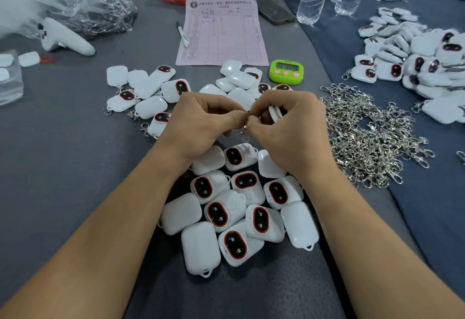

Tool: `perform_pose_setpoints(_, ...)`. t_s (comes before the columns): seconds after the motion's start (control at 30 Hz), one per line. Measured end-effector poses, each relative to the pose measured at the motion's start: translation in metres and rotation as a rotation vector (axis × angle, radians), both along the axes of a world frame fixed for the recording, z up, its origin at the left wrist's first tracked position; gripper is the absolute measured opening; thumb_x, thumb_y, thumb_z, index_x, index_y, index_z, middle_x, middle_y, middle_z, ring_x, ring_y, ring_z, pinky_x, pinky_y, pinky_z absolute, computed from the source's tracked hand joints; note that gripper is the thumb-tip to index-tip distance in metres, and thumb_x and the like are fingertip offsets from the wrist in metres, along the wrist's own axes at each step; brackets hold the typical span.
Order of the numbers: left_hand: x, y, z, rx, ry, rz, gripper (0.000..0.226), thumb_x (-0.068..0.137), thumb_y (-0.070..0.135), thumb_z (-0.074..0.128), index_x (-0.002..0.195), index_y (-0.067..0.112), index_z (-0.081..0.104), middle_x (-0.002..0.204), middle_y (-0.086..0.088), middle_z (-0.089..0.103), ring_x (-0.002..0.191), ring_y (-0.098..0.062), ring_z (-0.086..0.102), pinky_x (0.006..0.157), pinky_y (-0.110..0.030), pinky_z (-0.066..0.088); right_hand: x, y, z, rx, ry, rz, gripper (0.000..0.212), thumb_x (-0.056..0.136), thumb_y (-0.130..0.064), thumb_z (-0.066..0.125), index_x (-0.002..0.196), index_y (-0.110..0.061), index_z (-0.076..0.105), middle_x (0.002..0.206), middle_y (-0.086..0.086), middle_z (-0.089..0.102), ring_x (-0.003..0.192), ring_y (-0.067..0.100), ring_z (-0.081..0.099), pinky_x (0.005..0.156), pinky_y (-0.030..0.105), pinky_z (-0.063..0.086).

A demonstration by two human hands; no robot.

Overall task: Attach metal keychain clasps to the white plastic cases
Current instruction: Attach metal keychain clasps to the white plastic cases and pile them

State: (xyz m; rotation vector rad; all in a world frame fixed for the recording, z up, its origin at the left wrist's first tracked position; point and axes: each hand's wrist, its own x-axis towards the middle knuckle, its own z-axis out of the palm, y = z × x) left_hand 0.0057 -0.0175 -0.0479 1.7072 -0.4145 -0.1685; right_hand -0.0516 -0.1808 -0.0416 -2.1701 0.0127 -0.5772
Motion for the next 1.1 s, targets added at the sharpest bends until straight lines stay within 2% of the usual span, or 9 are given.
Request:
perform_pose_setpoints(0.07,0.0,0.001,0.001,0.003,0.003,-0.003,0.013,0.078,0.011,0.081,0.076,0.024,0.082,0.077,-0.005,0.077,0.067,-0.014,0.065,0.061,-0.021,0.05,0.0,0.0,0.0,0.012,-0.006,0.004,0.008,0.072,-0.015,0.076,0.069,-0.021,0.073,0.058,-0.008,0.062,0.057,0.011,0.056,0.052,0.024,0.043)
perform_pose_setpoints(0.23,-0.001,0.001,0.002,-0.003,-0.014,0.031,0.017,0.077,0.008,0.079,0.073,0.025,0.08,0.074,-0.003,0.076,0.068,-0.012,0.067,0.061,-0.019,0.051,0.002,-0.001,0.0,0.095,0.056,0.012,0.009,0.075,-0.016,0.08,0.073,-0.024,0.077,0.059,-0.009,0.065,0.055,0.005,0.055,0.053,0.019,0.042)
perform_pose_setpoints(0.37,-0.003,0.001,0.004,-0.007,0.007,0.02,0.012,0.072,0.013,0.076,0.071,0.024,0.079,0.075,-0.004,0.075,0.069,-0.015,0.066,0.063,-0.022,0.053,0.001,-0.001,0.001,0.11,0.089,0.054,0.014,0.075,-0.014,0.082,0.072,-0.027,0.077,0.065,-0.005,0.071,0.06,0.009,0.062,0.056,0.026,0.051)
perform_pose_setpoints(0.53,-0.003,0.002,0.006,0.006,0.027,0.004,0.025,0.078,-0.003,0.077,0.072,0.021,0.079,0.077,-0.01,0.076,0.068,-0.015,0.066,0.063,-0.02,0.053,0.002,-0.002,0.001,0.101,0.067,0.059,0.024,0.076,-0.008,0.079,0.071,-0.031,0.075,0.067,-0.005,0.071,0.063,0.01,0.064,0.058,0.025,0.051)
perform_pose_setpoints(0.67,-0.005,0.001,0.008,-0.009,0.038,0.0,0.023,0.079,-0.006,0.077,0.074,0.016,0.079,0.074,-0.008,0.076,0.064,-0.013,0.065,0.059,-0.02,0.052,0.003,-0.003,0.002,0.106,0.04,0.06,0.032,0.078,-0.005,0.076,0.07,-0.035,0.073,0.068,-0.007,0.073,0.067,0.012,0.068,0.063,0.031,0.056)
perform_pose_setpoints(0.9,-0.006,0.004,0.009,-0.024,0.07,-0.044,0.023,0.077,-0.005,0.08,0.071,0.017,0.078,0.076,-0.011,0.075,0.069,-0.02,0.063,0.063,-0.023,0.053,0.004,-0.005,0.0,0.16,0.044,0.105,0.022,0.079,-0.009,0.076,0.075,-0.031,0.079,0.072,-0.007,0.075,0.071,0.017,0.072,0.068,0.042,0.058)
perform_pose_setpoints(1.0,-0.007,0.005,0.01,-0.027,0.071,-0.055,0.016,0.072,0.002,0.08,0.073,0.018,0.08,0.079,-0.015,0.076,0.071,-0.021,0.065,0.067,-0.025,0.055,0.005,-0.007,0.0,0.177,0.056,0.111,0.021,0.079,-0.008,0.077,0.076,-0.03,0.079,0.073,-0.006,0.076,0.072,0.02,0.072,0.069,0.045,0.058)
perform_pose_setpoints(1.1,-0.008,0.004,0.01,0.023,0.024,-0.059,0.015,0.069,0.005,0.075,0.072,0.019,0.08,0.075,-0.006,0.076,0.069,-0.012,0.067,0.065,-0.02,0.053,0.005,-0.007,-0.001,0.166,0.072,0.123,0.021,0.079,-0.009,0.078,0.076,-0.029,0.079,0.072,-0.005,0.076,0.071,0.022,0.072,0.067,0.045,0.059)
